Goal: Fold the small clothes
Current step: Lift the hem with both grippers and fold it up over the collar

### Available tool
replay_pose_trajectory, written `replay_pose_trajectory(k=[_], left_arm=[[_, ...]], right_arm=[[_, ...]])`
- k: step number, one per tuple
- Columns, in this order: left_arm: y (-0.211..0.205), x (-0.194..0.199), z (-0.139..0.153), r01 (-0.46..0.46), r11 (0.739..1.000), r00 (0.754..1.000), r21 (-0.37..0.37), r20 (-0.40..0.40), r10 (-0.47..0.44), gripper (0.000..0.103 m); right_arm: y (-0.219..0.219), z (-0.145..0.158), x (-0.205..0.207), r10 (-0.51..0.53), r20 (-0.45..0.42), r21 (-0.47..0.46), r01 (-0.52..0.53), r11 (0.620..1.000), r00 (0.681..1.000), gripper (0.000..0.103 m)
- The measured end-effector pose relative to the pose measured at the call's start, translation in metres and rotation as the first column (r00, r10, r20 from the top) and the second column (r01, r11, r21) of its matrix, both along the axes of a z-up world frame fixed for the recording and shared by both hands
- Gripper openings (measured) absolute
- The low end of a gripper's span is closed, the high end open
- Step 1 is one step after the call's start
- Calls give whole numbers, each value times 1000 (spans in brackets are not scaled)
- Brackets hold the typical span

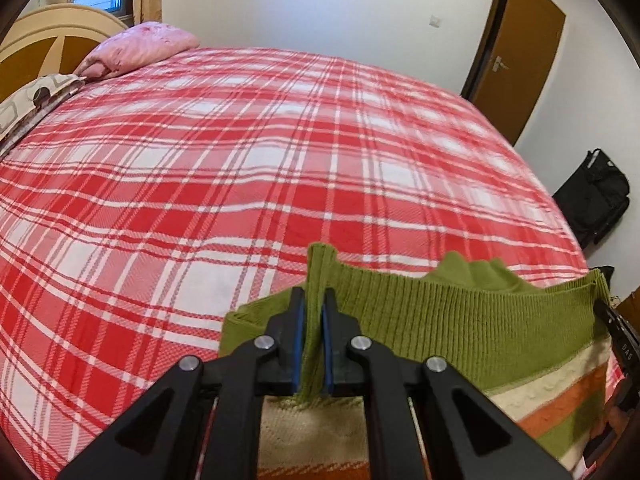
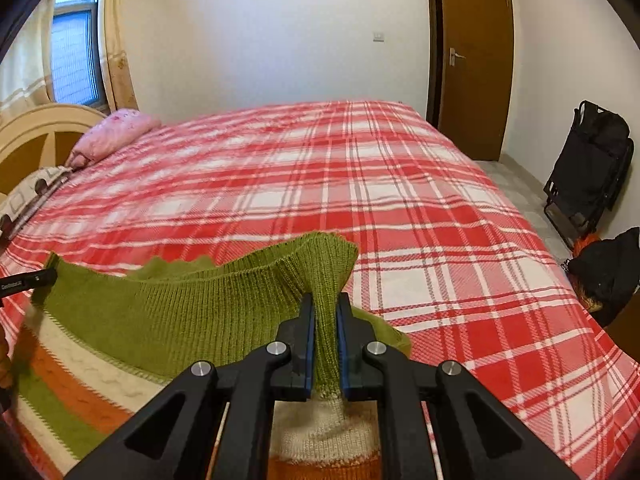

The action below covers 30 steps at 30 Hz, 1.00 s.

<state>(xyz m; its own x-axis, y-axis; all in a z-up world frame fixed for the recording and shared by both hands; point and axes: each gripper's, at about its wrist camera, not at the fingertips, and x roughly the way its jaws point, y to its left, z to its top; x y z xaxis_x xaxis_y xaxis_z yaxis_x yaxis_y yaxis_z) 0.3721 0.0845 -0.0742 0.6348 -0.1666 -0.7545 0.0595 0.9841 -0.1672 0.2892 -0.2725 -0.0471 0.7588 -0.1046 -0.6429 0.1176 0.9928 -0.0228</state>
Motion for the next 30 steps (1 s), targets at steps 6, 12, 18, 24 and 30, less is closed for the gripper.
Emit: replay_pose_trajectory(k=[6,12,18,24,30], left_arm=[[-1,6,-26,-27,998,999,48,-37,29,9],[3,10,-34,-65,996,998,54,-13,65,16],[-13,10,-37,-93,979,996,179,17,91,25],[-20,14,-39,-134,945,991,297,30,131,37],[-10,8,-35,-134,958,991,253,31,130,41]], right_arm=[[5,-26,13,-2,-53,-52,0,999,999,9],[-1,-36,25,0,-95,-16,-2,1000,995,11],[4,-40,29,-19,-122,-55,12,998,992,22],[11,-34,34,-14,-162,-125,-7,992,987,25],[-5,31,-37,-6,46,-47,8,999,999,25]])
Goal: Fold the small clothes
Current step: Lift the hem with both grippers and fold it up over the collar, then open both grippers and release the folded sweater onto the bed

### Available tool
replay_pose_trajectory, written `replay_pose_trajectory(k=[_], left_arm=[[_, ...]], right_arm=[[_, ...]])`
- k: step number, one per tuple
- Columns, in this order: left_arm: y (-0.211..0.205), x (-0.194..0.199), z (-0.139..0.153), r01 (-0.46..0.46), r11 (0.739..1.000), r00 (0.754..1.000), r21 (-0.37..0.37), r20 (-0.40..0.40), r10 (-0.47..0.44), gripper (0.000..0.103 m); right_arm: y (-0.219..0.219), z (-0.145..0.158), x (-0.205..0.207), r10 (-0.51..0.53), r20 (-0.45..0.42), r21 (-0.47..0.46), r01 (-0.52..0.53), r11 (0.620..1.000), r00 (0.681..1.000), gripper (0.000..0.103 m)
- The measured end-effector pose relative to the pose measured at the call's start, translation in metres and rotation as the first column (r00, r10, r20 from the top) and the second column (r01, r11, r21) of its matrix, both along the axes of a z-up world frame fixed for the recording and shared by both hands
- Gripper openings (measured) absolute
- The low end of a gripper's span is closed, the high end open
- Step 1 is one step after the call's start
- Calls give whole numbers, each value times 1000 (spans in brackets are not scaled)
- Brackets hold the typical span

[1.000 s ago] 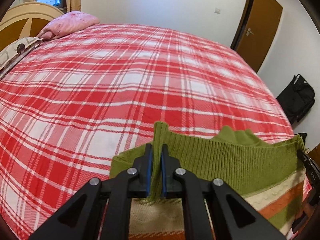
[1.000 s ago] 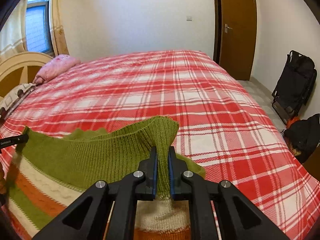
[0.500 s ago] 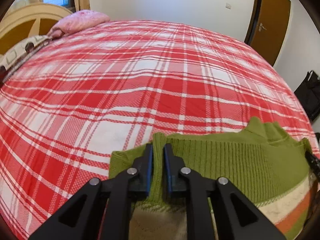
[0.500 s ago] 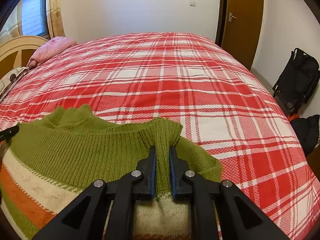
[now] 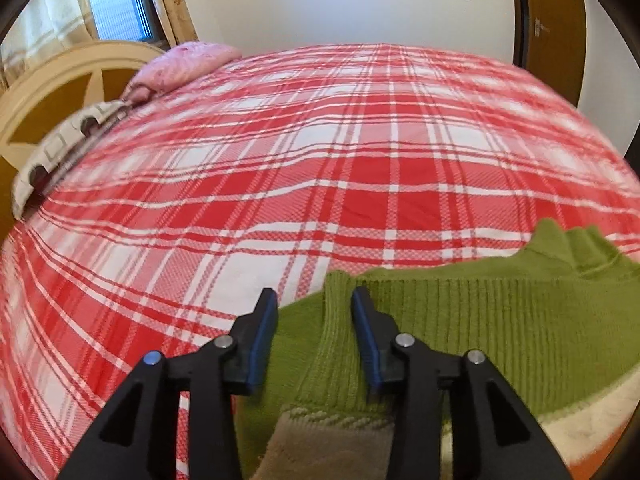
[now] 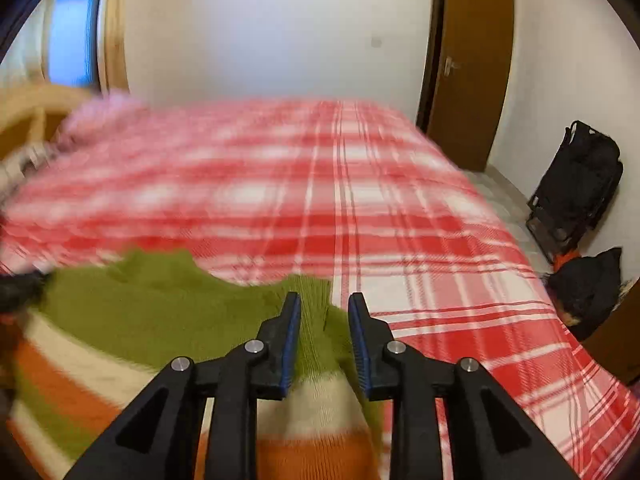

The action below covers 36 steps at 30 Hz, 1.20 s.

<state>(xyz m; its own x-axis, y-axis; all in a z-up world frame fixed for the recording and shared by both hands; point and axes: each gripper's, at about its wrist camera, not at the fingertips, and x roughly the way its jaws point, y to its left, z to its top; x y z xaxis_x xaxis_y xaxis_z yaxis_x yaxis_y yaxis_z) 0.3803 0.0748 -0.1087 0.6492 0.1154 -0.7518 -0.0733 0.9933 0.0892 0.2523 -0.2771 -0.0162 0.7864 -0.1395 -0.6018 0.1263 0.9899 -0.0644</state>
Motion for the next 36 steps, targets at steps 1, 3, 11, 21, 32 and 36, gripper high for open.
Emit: replay_pose_trajectory(k=[1,3,11,21,32,36], left_arm=[[4,-3,3,9,999,1000,-36,3,-9,42],[4,-9,9,43,998,999,-38,-7,-43,45],[-7,-102,38,143,990,988,22,53,-144,68],[-3,-157,1,46,998,999,-37,2,-46,68],[19,-151,-17,-38,991,999,-129,-26,35,100],[14,-153,-19,-37,993,999,-111,-13,36,101]], right_arm=[[0,4,-13,-7,-5,-21,7,1000,1000,25],[0,4,-37,-7,-27,-34,6,999,1000,25],[31,-32,-86,52,-69,41,-49,998,996,25],[39,-71,-75,34,-126,78,-24,997,991,25],[47,-74,-78,22,-112,20,-20,1000,993,25],[47,-74,-78,21,-109,18,-19,1000,994,26]])
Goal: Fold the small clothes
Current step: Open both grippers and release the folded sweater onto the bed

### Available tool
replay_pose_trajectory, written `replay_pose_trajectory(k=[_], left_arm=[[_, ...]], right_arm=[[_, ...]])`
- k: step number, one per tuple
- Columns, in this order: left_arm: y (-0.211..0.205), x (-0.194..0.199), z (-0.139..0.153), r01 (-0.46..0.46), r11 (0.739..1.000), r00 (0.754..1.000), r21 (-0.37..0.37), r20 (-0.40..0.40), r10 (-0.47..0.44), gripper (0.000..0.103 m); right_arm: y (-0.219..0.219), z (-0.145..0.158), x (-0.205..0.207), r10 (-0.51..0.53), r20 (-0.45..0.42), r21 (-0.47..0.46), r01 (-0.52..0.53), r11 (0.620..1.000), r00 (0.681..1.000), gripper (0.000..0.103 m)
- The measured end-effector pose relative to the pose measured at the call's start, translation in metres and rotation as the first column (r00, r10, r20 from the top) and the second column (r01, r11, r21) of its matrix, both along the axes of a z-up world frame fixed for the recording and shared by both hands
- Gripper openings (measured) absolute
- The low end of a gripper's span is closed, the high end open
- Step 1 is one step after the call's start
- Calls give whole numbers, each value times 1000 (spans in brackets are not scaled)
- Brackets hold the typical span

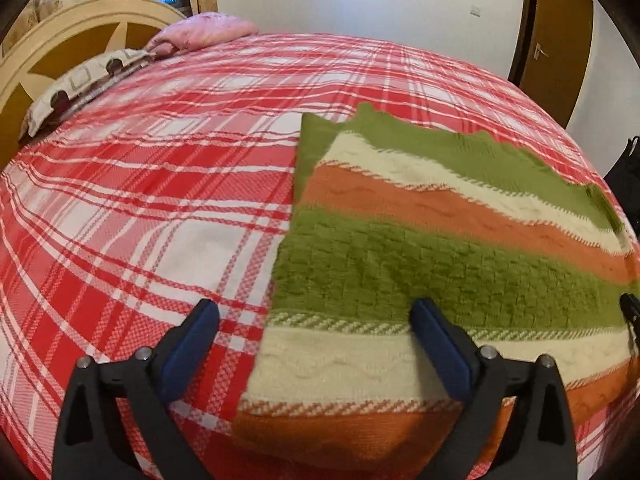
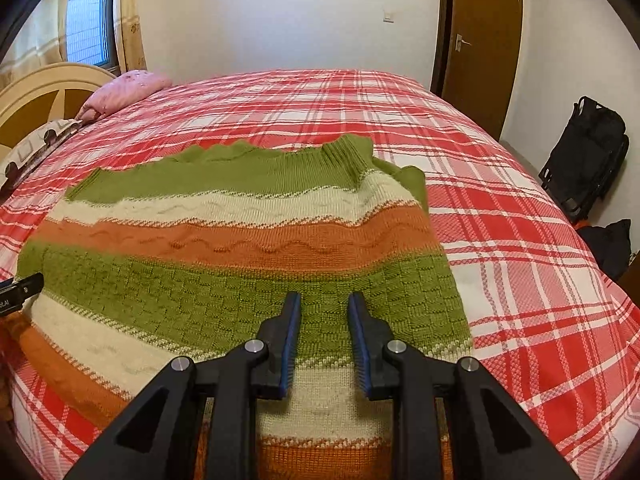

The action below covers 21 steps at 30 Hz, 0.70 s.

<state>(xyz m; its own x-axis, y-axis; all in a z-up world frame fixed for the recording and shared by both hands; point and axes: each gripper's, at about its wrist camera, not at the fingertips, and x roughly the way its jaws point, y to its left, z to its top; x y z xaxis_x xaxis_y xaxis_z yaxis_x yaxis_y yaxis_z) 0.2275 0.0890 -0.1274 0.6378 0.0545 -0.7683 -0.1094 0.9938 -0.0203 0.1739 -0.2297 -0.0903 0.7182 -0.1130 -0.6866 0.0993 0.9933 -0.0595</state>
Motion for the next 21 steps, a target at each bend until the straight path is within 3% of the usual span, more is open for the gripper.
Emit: replay_pose_trajectory(k=[15,21], left_arm=[[6,-2,-1,-12,1000,1000,-13,4,12,103],[7,-2,-1,-12,1000,1000,-18,1,12,103]], right_arm=[[11,-1,0,-18,-2,-100,17,995,1000,30],[13,11,2,-63,-71,-94,56,994,996,31]])
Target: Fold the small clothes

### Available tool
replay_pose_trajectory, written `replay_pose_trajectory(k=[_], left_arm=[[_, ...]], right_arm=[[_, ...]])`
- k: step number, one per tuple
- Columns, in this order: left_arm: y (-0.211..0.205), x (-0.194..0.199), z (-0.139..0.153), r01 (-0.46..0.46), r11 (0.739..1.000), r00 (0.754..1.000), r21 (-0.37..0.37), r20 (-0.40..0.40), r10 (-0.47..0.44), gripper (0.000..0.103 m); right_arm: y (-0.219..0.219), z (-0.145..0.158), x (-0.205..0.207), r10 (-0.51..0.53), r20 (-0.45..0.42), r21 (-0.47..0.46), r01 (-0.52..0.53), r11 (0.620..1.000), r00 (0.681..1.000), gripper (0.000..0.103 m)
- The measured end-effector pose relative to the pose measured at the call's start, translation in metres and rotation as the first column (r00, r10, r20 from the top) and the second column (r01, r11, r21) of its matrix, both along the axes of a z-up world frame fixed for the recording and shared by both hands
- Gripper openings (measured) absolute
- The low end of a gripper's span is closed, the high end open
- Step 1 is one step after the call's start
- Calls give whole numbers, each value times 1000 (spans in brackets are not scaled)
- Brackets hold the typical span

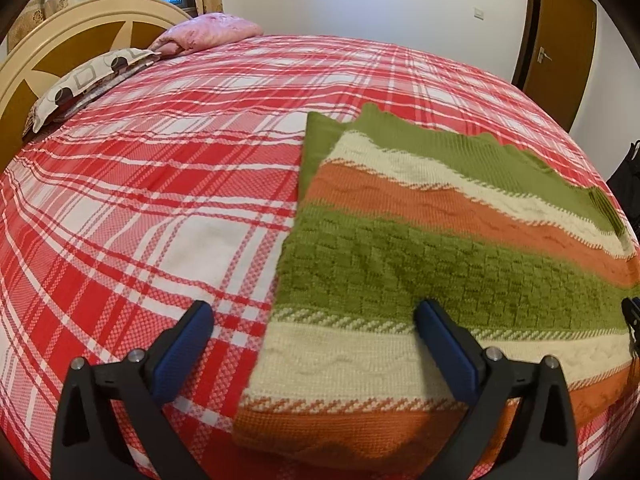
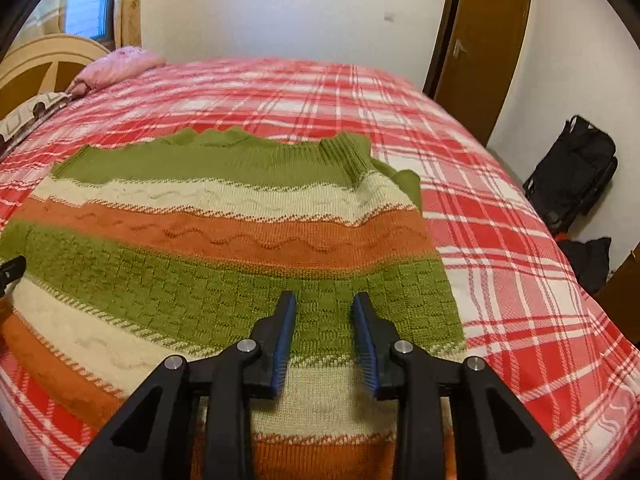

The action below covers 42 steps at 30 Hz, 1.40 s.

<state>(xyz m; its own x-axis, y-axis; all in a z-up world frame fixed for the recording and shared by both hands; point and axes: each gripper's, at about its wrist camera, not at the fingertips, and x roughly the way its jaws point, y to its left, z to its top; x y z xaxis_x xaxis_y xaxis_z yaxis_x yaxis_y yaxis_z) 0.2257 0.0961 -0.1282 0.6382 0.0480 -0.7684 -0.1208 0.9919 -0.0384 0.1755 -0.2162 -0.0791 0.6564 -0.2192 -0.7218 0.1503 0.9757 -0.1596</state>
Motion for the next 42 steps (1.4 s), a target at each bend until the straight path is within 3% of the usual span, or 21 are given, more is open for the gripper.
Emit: replay_pose_trajectory(k=[2,5,6,8,12,15,21,24,28,33,37,38,40,42], left_arm=[[0,0,0,-1,1000,1000,-6,1,1,103],[0,0,-1,-2,1000,1000,-13,2,2,103],[0,0,-1,-2,1000,1000,-15,2,2,103],[0,0,-1,-2,1000,1000,-17,3,2,103],[1,-1,-1,-1,1000,1000,-30,7,2,103],[2,-3,0,0,999,1000,-36,9,0,103],[17,-25,8,15,997,1000,-79,4,-14,103],[39,-47,13,-6,988,1000,-154,27,10,103],[62,-67,18,-49,971,997,-235,43,61,103],[50,-69,16,24,944,1000,-330,10,-22,102],[35,-75,15,19,931,1000,-365,2,-20,92],[33,-76,15,20,919,1000,-394,-1,-22,85],[29,-79,16,5,896,1000,-445,-9,-10,81],[24,-79,16,-4,912,1000,-409,2,5,81]], right_arm=[[9,14,-15,-19,68,34,17,999,998,31],[38,26,-31,59,127,99,-72,992,990,32],[48,27,-33,90,132,108,-105,989,987,38],[70,24,-34,152,131,113,-167,980,980,50],[95,5,-32,196,92,104,-205,973,976,51],[90,-15,-30,169,43,151,-174,973,985,51],[96,-22,-35,196,75,129,-204,970,978,60],[102,-24,-37,195,79,91,-202,975,978,61],[95,-23,-38,196,95,130,-208,970,976,61],[93,-23,-38,199,100,143,-212,967,975,61],[93,-23,-39,199,104,146,-213,966,974,61],[93,-23,-39,199,104,149,-213,966,974,61],[92,-23,-39,199,106,152,-214,965,974,61],[91,-23,-39,200,107,156,-215,964,974,61]])
